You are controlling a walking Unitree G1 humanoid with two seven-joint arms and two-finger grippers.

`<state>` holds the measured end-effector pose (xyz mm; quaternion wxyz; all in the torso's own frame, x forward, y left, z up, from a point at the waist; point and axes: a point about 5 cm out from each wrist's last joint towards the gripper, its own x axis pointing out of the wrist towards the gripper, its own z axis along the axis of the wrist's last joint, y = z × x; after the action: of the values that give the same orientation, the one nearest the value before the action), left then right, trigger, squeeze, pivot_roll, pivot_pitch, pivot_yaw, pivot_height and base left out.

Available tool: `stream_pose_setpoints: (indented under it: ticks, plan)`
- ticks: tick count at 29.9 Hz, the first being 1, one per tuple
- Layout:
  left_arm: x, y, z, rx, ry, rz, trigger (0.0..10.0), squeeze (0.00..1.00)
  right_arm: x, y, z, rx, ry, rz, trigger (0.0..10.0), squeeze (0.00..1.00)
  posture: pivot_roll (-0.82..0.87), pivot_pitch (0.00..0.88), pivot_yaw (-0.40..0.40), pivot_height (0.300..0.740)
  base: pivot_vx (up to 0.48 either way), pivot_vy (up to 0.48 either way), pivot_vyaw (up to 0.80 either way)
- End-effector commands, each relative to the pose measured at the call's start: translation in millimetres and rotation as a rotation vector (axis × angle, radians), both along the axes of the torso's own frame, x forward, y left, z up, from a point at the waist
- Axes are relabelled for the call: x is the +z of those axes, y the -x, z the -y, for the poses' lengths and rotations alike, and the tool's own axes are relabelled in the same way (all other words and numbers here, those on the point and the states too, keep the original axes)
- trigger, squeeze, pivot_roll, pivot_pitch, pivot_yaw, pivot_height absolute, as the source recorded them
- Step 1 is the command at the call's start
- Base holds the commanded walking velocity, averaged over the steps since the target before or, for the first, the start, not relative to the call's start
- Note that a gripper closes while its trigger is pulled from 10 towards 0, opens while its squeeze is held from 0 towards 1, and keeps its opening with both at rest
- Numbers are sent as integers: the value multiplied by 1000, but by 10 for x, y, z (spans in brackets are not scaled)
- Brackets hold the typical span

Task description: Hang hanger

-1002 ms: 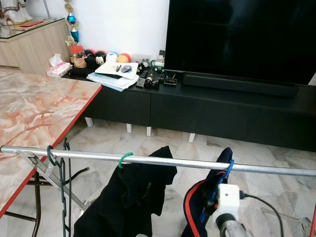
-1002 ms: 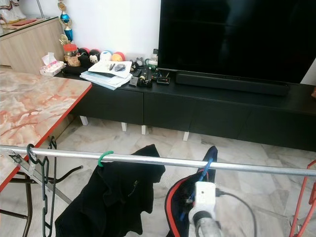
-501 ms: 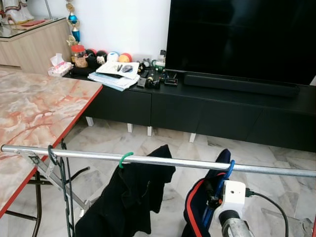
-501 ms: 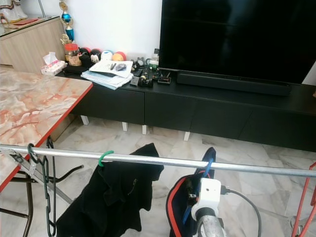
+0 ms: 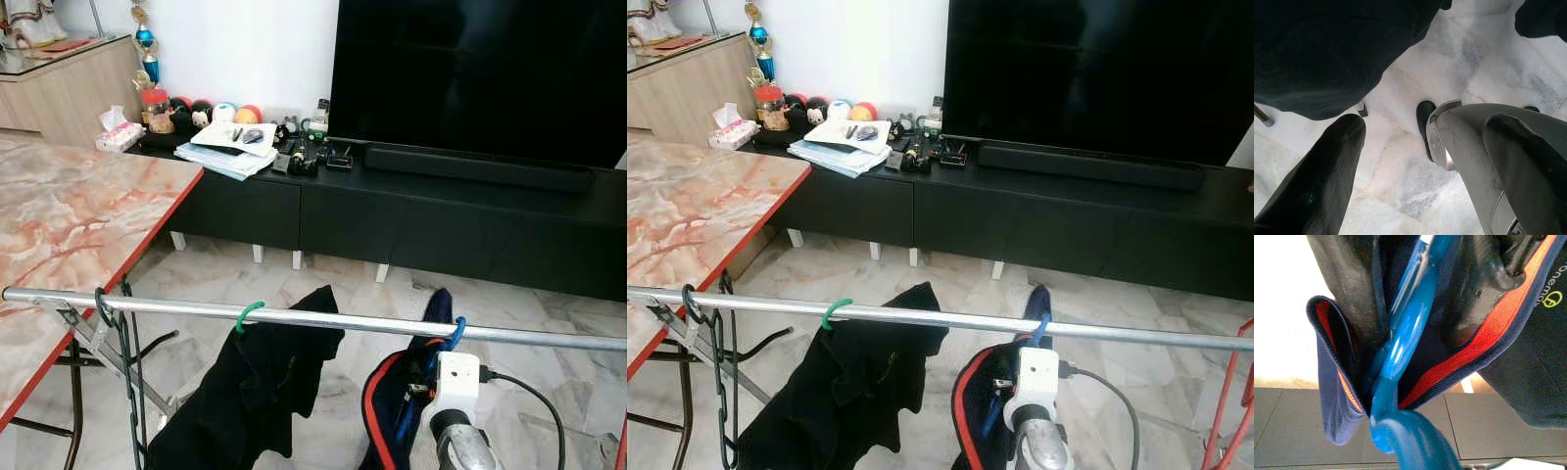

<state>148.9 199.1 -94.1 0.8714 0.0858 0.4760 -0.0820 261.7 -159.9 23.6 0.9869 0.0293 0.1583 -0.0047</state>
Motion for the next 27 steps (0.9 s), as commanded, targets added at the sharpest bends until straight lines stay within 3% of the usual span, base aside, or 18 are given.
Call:
stream_pose_setpoints:
  ticks: [1,20,27]
  plan:
    - [-59,143,9,-26,-6,-61,10000,0,1,-20,16,-6,10,3,0,0,179,0,-19,740,0,0,0]
    - [-60,146,12,-24,-3,-61,10000,0,21,0,97,-50,44,17,0,0,174,0,-22,740,0,0,0]
    - [-64,157,15,-24,-2,-64,10000,0,273,28,168,-138,51,185,0,0,172,0,-24,740,0,0,0]
